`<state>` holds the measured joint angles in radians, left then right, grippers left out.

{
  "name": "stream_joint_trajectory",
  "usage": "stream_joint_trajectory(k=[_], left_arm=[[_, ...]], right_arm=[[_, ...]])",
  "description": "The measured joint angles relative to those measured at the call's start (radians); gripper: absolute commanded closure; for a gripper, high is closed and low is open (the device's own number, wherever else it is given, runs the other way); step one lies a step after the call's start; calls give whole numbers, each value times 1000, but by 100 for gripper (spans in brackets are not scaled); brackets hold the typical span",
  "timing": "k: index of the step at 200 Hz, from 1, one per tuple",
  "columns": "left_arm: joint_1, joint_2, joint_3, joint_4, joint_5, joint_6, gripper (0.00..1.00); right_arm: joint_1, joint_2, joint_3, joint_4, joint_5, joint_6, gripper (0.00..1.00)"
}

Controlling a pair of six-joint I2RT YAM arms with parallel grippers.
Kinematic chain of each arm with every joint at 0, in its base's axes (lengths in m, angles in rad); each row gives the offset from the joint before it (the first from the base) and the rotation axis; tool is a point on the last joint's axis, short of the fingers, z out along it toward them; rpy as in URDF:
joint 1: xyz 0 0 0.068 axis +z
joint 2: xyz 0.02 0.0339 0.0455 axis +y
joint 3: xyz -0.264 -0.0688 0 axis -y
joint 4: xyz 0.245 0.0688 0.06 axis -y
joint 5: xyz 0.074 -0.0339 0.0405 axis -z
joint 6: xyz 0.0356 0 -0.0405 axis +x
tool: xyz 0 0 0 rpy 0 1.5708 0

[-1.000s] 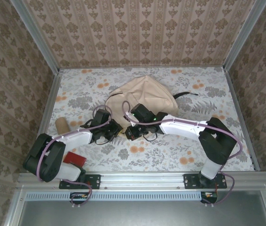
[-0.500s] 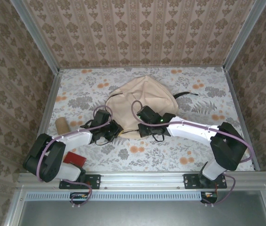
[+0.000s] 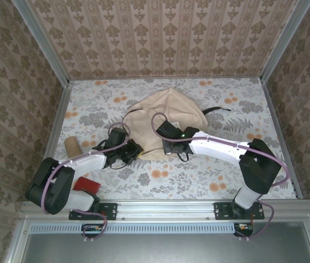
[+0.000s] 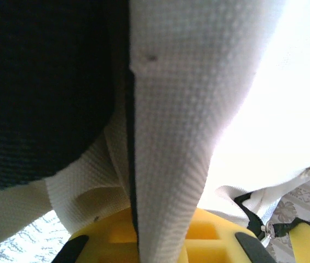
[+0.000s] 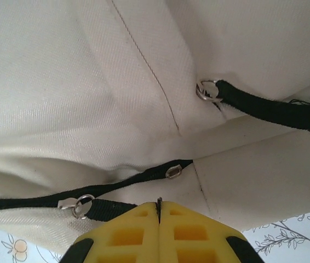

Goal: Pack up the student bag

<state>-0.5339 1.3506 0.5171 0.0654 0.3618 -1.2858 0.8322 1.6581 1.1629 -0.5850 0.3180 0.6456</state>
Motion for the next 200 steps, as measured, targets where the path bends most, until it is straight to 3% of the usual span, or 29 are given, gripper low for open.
stream_joint_trajectory(k=[45,78,100,129,161,170,200], left_arm=[[7,-70,0,-37,1,14,100],[27,-98,12,-152,-19,66,62],[37,-131,16,-246,-45,99,45],[22,-155,27,-305,-49,105,42],[-22,-157,39,-321,-47,105,42],[-30,-157,40,-316,-44,103,42],[-51,-132,40,-270,-28,82,43]], right_arm=[[0,0,14,-20,-2,14,100],[-24,-9,-32,64,-200,-72,100],[-38,-17,-68,119,-391,-106,100],[-39,-24,-70,197,-566,-122,100],[-40,-46,-70,224,-618,-130,100],[-40,-47,-70,221,-616,-131,94],[-40,-42,-63,174,-558,-136,53]])
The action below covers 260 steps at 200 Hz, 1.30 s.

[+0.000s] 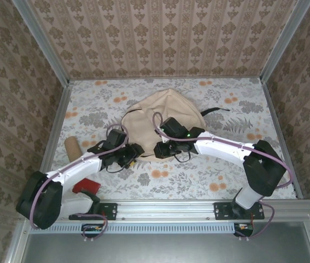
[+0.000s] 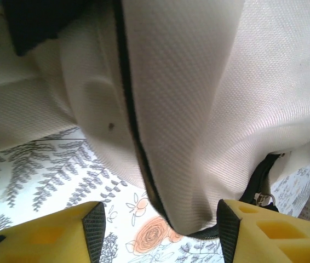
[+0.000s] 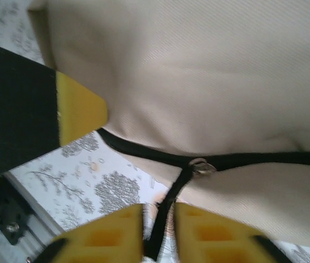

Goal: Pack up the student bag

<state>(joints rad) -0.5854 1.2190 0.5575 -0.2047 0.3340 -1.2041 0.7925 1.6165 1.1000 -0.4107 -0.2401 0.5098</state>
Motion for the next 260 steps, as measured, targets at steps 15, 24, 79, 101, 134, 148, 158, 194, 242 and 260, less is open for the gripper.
stream_joint_trajectory(k=[15,24,79,101,134,148,158,194,242,260], left_arm=[[-10,27,0,23,6,-8,44],[-14,43,1,30,8,-8,45],[-17,96,11,57,9,-23,61],[-17,98,14,64,9,-33,71],[-18,98,14,73,10,-35,90],[-18,98,16,68,10,-30,95],[-18,98,18,59,10,-23,98],[-18,97,20,32,2,-1,100],[-17,105,19,26,-5,18,100],[-17,122,13,30,-11,24,100]], right_arm=[[0,16,18,-26,33,-8,46],[0,29,32,-41,50,-13,45],[7,104,114,-101,106,-28,55],[18,120,129,-124,106,-47,67],[31,127,140,-147,121,-62,94],[32,127,142,-147,150,-61,99],[32,127,143,-147,178,-59,100],[29,158,169,-169,308,-50,100],[26,193,195,-214,409,3,100],[18,193,201,-249,460,29,100]])
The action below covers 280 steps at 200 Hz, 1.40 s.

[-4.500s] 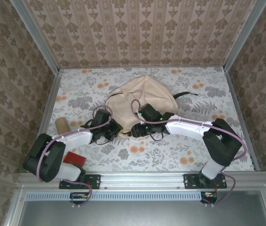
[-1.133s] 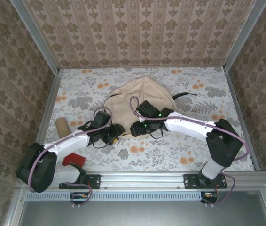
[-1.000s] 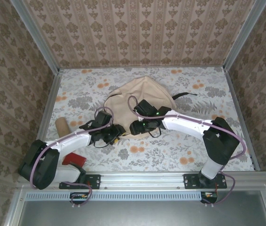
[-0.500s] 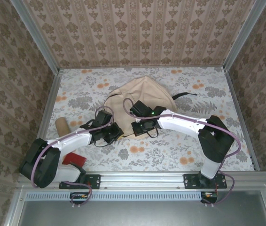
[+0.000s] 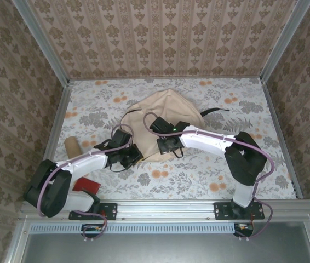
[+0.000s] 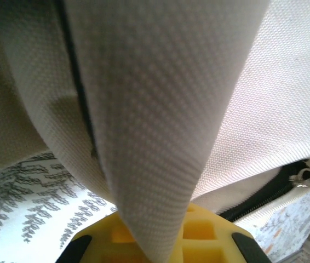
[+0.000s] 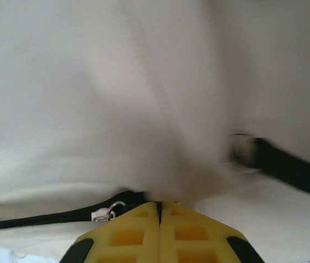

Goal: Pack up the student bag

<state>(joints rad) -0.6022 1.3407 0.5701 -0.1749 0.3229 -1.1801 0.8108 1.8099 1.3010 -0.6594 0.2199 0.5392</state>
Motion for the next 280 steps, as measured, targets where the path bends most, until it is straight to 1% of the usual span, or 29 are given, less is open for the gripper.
stream_joint_trajectory(k=[22,49,66,73,96,117,135,176,203,235,239,251,260,267,270,271,274,280], left_arm=[[2,18,-10,8,-5,3,100],[1,26,-10,18,-3,9,100],[2,25,-4,16,5,23,84],[2,24,4,6,9,31,76],[2,-5,54,-84,20,89,54],[2,-42,132,-167,27,131,43],[2,-62,203,-208,40,161,39],[2,-58,307,-261,48,220,34],[-6,-2,381,-292,39,253,32],[-24,106,495,-315,17,287,32],[-26,121,510,-316,14,292,32],[-27,166,557,-316,7,305,32],[-26,203,597,-318,-2,317,32],[-25,230,623,-318,-8,326,32],[-25,241,634,-318,-10,330,32],[-25,247,639,-318,-11,332,32],[-25,257,650,-319,-13,336,32],[-22,282,673,-319,-15,344,32]], right_arm=[[-9,7,9,-47,58,36,100],[-8,10,16,-78,99,65,100],[-8,10,17,-82,102,68,100],[-8,10,17,-82,102,68,100],[-13,-10,-3,-84,115,71,100],[-32,-68,-60,-97,125,77,100],[-66,-141,-127,-108,133,87,100],[-200,-310,-283,-111,143,88,100],[-346,-379,-354,-106,132,50,100],[-522,-388,-365,-89,101,0,100],[-541,-388,-364,-85,95,-6,98],[-584,-386,-351,-82,79,-17,86],[-609,-381,-331,-82,68,-28,74],[-623,-377,-310,-82,62,-34,62],[-626,-376,-301,-82,61,-28,59],[-627,-376,-298,-82,59,-31,55],[-630,-376,-289,-81,57,-40,51],[-632,-377,-271,-82,53,-43,45]])
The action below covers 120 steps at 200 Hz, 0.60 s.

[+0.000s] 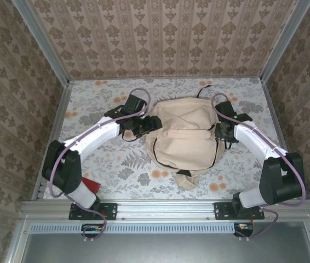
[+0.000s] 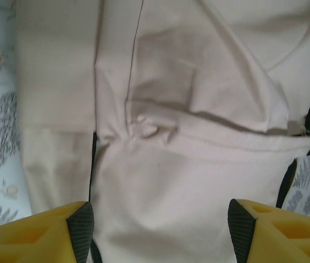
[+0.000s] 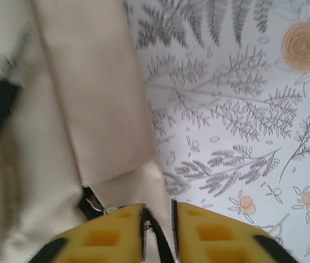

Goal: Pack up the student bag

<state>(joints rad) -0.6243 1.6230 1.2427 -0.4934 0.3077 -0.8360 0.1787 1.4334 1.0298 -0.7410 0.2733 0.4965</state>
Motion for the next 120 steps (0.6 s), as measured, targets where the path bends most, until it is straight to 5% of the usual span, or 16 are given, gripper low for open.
stream_joint_trajectory(k=[38,120], left_arm=[[25,129,97,10,6,49,33],[34,338,253,51,123,118,51]], right_arm=[[-2,-16,61,22,-73,-7,32],[-50,101,135,90,-324,46,41]])
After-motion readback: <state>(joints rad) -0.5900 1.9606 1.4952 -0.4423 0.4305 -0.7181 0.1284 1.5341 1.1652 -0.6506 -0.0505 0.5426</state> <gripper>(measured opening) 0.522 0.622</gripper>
